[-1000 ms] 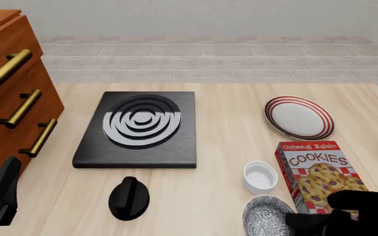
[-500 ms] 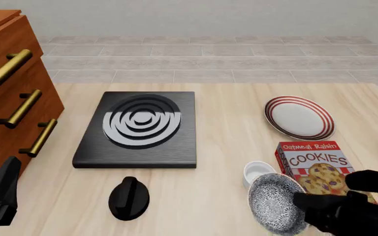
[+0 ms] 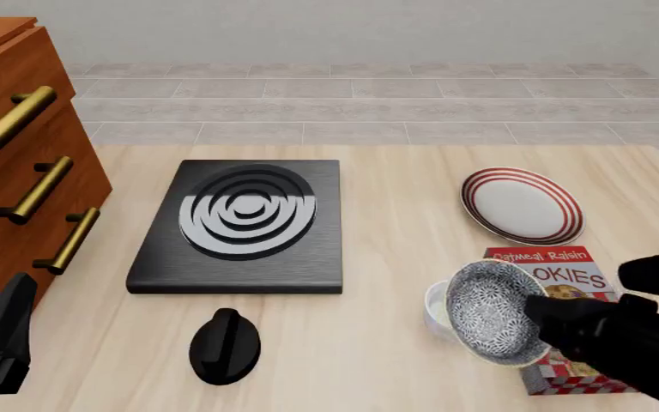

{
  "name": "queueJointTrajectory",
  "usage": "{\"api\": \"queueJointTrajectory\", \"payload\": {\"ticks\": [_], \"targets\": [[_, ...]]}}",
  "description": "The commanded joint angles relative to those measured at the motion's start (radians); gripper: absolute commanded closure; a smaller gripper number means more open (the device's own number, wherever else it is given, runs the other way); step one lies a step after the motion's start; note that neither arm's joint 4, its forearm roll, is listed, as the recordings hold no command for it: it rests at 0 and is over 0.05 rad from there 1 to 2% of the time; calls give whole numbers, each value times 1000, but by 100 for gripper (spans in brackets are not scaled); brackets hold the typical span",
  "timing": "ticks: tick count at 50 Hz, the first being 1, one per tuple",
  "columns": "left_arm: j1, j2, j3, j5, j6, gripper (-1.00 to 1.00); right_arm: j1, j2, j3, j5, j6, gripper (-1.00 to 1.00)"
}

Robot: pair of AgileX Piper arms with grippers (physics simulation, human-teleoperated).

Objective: Pick the akita bowl next to the ramekin and place it on the plate.

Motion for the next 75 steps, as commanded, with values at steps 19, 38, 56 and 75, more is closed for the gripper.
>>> {"api": "queueJointTrajectory", "payload": {"ticks": [19,38,56,75], "targets": [[0,0,0,0,0,-100,-161,93,-92,-85,-81,100],[0,0,0,0,0,-100,-232,176,-120,-168,-111,100],[0,0,0,0,0,-100,-305,267,-150,-250,-138,100],[0,0,0,0,0,-100,-392,427,-189,-373,-178,100]]}}
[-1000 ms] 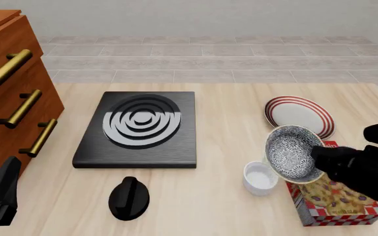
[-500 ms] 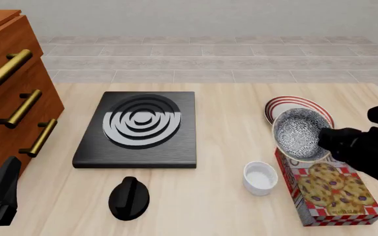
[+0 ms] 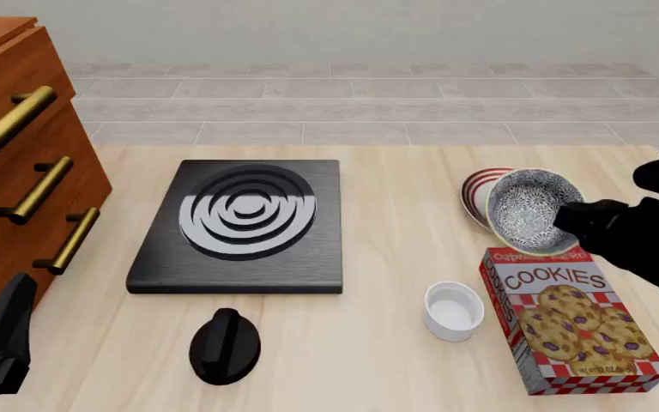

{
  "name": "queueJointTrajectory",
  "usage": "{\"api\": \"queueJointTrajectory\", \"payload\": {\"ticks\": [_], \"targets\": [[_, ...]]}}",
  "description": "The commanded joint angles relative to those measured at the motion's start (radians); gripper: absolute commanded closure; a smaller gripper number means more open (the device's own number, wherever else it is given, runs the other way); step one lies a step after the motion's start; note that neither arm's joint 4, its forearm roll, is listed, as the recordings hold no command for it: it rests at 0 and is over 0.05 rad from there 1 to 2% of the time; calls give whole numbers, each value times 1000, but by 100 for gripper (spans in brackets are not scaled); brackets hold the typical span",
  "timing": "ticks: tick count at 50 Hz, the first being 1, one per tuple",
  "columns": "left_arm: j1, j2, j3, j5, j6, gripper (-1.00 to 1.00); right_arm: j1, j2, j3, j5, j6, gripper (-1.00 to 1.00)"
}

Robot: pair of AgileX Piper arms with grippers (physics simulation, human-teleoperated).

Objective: Pick the akita bowl next to the ramekin and place it on the plate.

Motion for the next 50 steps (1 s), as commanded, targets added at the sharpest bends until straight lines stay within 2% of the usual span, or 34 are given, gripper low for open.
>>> {"api": "queueJointTrajectory", "payload": {"ticks": [1,50], "targets": [[0,0,0,0,0,-100,-60,90,-25,-75,-24,100],[0,0,0,0,0,-100,-177,316,-73,-248,-75,100]]}}
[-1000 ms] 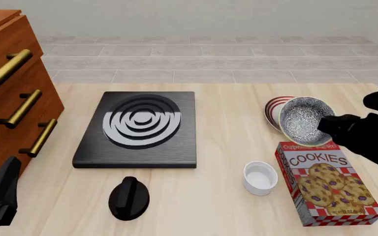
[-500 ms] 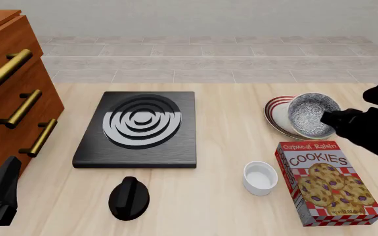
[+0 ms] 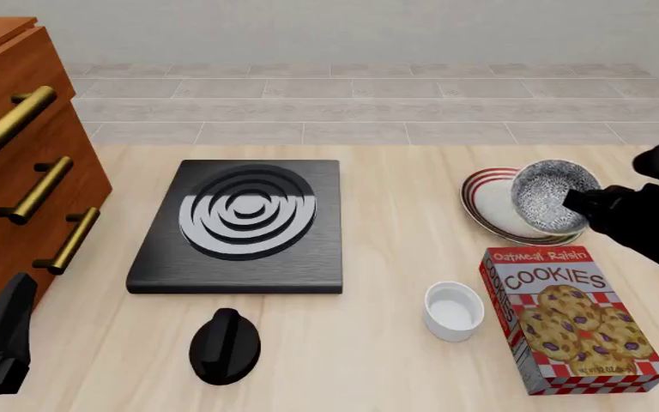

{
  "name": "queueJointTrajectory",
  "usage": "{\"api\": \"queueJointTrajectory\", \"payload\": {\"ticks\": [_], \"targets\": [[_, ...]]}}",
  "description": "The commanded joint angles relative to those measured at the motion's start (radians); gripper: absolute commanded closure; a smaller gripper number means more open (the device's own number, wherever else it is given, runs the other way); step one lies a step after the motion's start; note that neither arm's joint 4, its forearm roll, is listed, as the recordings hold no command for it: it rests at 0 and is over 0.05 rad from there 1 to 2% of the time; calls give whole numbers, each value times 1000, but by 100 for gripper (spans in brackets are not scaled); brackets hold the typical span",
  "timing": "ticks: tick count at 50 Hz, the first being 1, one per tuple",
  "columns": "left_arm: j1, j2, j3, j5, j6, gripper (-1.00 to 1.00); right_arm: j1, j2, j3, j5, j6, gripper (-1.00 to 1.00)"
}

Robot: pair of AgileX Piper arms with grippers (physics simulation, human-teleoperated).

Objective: Pick the akita bowl next to the ramekin and place it on the plate.

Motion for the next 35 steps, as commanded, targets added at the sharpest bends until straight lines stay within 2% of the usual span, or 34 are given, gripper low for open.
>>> {"api": "queueJointTrajectory", "payload": {"ticks": [1,17,33,35], "targets": [[0,0,0,0,0,-100,-20,65,-19,-49,-11,100],[0,0,0,0,0,-100,-24,123,-57,-69,-17,100],[0,0,0,0,0,-100,-23,183,-106,-75,17,100],[0,0,0,0,0,-100,-19,201,-110,-78,39,100]]}}
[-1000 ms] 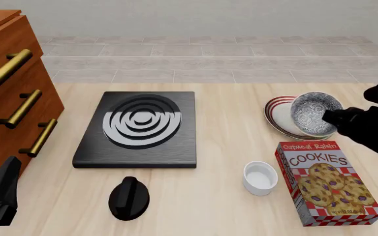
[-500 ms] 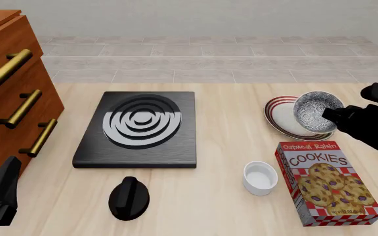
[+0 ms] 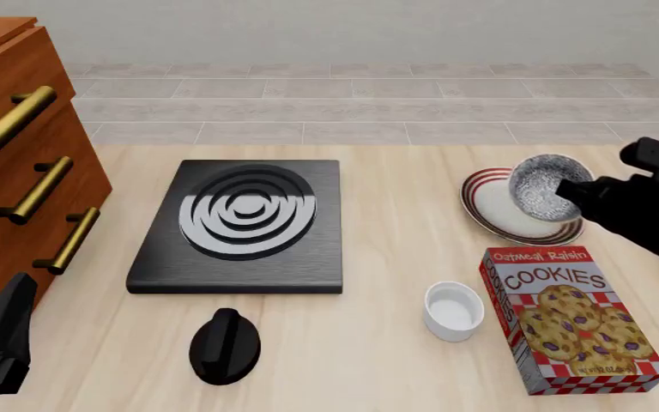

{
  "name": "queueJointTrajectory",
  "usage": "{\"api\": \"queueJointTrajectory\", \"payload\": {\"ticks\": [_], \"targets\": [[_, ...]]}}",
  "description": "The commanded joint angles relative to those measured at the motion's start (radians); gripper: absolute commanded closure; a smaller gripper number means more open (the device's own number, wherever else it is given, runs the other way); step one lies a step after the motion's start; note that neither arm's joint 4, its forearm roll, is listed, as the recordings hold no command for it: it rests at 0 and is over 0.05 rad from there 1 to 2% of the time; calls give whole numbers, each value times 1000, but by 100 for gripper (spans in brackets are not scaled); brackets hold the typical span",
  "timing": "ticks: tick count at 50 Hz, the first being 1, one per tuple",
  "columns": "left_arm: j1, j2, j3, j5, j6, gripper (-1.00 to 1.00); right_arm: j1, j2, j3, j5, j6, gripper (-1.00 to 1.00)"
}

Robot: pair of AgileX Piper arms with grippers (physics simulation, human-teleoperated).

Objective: Pick the akita bowl next to the ramekin and place it on the plate.

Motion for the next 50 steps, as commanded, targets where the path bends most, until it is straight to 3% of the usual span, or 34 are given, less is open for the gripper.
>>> {"api": "queueJointTrajectory", "payload": {"ticks": [1,15,31,50], "targets": [[0,0,0,0,0,-100,5,48,-33,-10,38,100],[0,0,0,0,0,-100,0,92,-44,-17,65,100],[0,0,0,0,0,-100,-27,147,-72,-5,0,100],[0,0,0,0,0,-100,-21,188,-115,10,-19,100]]}}
